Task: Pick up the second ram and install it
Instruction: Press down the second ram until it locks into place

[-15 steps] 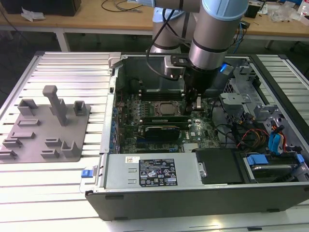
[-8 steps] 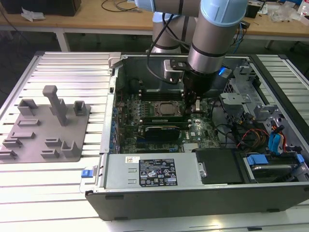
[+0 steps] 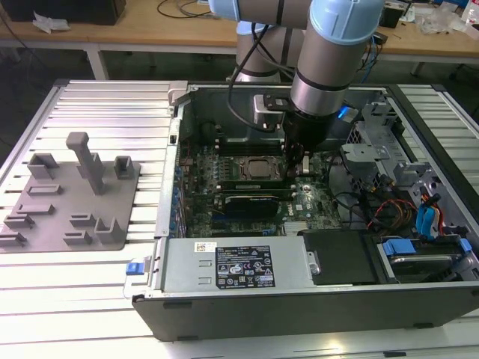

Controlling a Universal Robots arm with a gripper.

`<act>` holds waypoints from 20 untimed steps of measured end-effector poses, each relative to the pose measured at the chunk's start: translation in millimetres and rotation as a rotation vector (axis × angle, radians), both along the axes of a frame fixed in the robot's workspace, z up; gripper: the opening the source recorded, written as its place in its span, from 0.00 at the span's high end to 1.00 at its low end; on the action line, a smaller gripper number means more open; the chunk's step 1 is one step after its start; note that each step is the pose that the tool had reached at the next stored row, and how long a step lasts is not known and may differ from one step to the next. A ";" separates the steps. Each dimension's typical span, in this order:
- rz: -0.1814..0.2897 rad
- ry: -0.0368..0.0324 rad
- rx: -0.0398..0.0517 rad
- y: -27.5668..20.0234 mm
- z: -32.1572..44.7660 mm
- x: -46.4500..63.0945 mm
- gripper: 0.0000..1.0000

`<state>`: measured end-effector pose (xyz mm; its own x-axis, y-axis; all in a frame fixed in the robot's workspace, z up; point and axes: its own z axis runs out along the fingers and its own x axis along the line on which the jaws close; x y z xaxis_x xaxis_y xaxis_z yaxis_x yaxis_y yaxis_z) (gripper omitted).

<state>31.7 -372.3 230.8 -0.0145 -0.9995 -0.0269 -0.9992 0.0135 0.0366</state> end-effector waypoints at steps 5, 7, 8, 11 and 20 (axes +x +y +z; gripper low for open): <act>0.000 0.0000 0.0002 0.0 -1.0 0.0 0.92; 0.000 -0.0001 0.0003 0.1 -1.5 0.0 0.92; 0.000 0.0000 0.0000 0.0 -1.8 0.0 0.92; 0.000 -0.0004 0.0025 0.3 0.6 0.0 0.92; 0.000 -0.0012 -0.0003 0.1 19.3 -20.5 0.92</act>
<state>11.2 -372.3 250.1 -0.0146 -0.9995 -0.0265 -0.9993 0.0136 0.0355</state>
